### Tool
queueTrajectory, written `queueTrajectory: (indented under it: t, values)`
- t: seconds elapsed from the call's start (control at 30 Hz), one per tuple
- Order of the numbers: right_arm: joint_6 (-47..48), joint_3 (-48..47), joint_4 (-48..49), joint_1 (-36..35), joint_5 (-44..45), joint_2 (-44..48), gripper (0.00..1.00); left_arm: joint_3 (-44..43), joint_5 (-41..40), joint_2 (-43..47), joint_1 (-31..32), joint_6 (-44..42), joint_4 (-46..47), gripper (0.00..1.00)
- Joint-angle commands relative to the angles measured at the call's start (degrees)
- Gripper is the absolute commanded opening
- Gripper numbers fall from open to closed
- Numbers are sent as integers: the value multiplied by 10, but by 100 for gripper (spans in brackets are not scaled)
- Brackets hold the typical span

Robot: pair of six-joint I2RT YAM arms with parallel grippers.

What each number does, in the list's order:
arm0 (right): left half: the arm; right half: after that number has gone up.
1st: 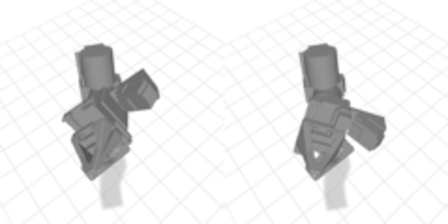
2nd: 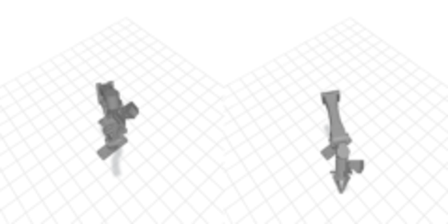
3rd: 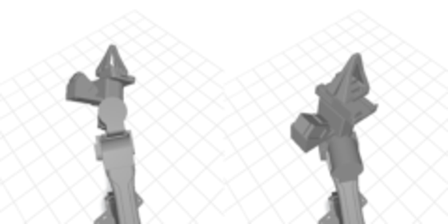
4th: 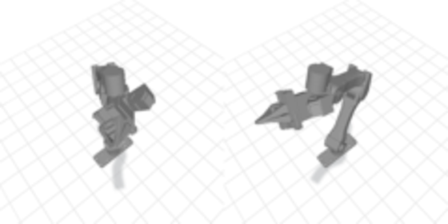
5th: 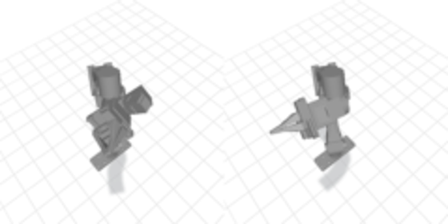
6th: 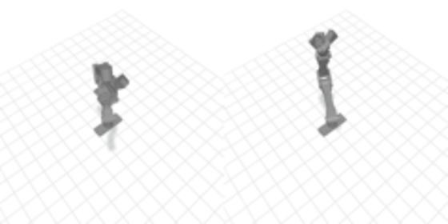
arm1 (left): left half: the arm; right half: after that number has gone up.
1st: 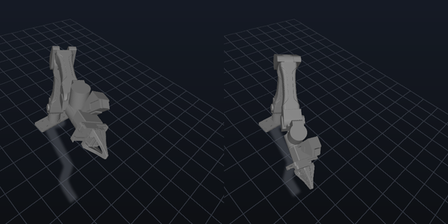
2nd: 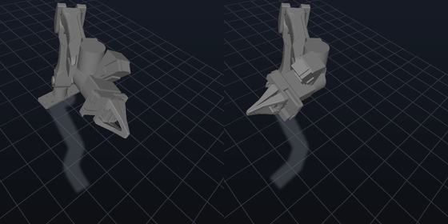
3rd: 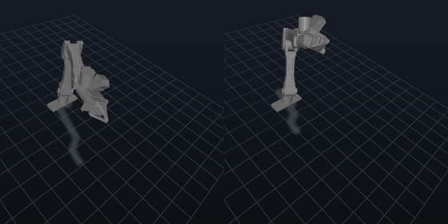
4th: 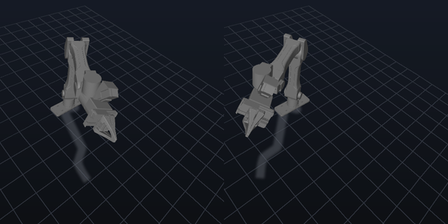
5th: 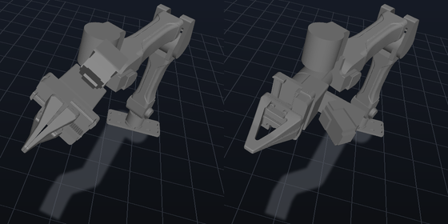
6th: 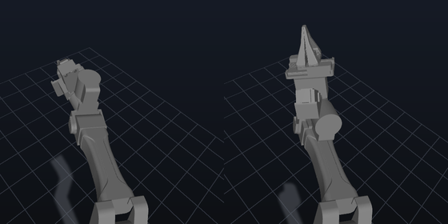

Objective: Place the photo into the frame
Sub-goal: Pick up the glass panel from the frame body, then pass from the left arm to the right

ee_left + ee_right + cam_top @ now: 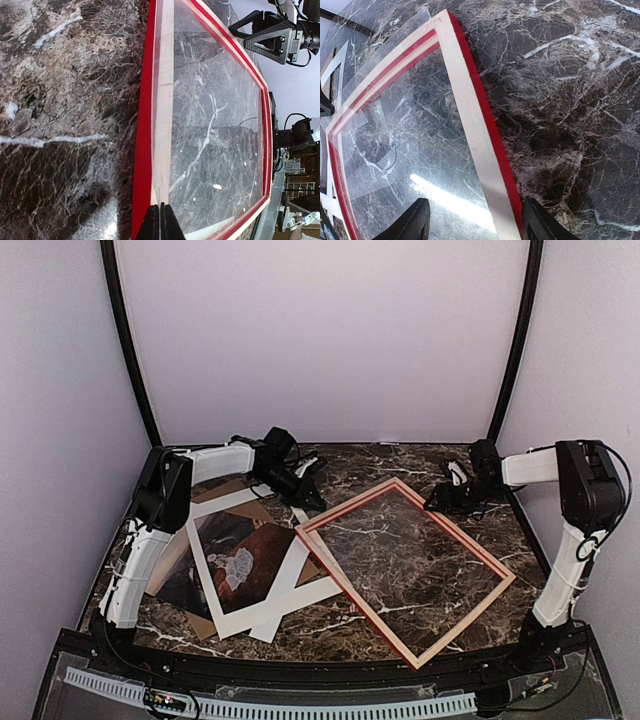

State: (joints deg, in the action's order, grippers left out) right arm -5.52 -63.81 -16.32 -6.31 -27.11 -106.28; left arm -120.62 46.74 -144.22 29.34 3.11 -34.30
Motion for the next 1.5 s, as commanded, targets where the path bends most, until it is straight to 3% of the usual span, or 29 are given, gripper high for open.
queueTrajectory:
  t: [0.0,0.57,0.77,1.1,1.33,1.47]
  values:
    - [-3,5,11,-4,1,19,63,-9,2,28,-6,4,4,0]
    - [16,-19,7,-3,-34,43,65,-6,-14,117,-7,-28,-25,0]
    - [31,-23,24,-4,-62,62,70,-5,-10,147,-5,-54,-36,0]
    - [99,-59,40,-3,-96,48,75,18,16,200,7,-90,-42,0]
    - [137,-62,37,-1,-150,35,72,28,23,216,7,-100,-44,0]
    - [157,-64,25,1,-193,13,66,39,33,223,7,-104,-35,0]
